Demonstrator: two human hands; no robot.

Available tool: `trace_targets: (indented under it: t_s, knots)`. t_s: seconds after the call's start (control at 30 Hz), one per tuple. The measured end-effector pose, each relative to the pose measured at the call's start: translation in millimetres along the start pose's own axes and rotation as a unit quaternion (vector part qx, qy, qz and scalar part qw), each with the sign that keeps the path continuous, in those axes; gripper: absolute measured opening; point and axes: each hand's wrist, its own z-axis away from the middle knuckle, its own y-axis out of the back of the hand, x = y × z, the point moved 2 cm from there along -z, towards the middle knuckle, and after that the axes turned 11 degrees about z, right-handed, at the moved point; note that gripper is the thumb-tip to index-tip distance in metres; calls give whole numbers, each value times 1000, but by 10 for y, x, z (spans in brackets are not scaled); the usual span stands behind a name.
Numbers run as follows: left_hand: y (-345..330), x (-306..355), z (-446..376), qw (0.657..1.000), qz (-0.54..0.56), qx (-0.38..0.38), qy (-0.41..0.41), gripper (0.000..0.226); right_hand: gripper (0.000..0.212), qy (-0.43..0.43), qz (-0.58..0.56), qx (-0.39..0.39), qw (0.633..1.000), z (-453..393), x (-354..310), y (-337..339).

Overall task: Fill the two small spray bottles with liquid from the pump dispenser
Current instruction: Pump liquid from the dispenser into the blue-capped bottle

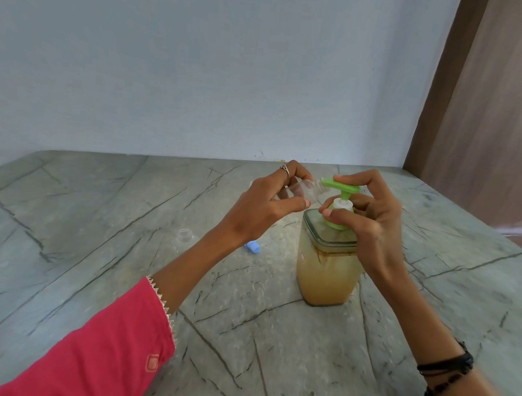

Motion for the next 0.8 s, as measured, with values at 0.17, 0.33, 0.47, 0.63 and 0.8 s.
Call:
trace_targets:
  t_s: [0.17,0.33,0.47,0.63,0.8]
  knots:
    - [-25,-34,9,1000,-4,-7,-1,25,22,-10,4,5,1000,-15,-20,1]
    - [-8,-15,5,1000,5,1,1,16,33,8,5,-9,1000,27,-20,-3]
    - [-4,7,7,1000,14,3,-1,16,39,28,20,-28,999,40,-2,12]
    - [-1,13,2,1000,20,3,-1,17,48,53,36,-61,996,93,24,37]
    - [-2,29,2,1000,18,4,-6,15,63,48,56,-99,992,86,13,62]
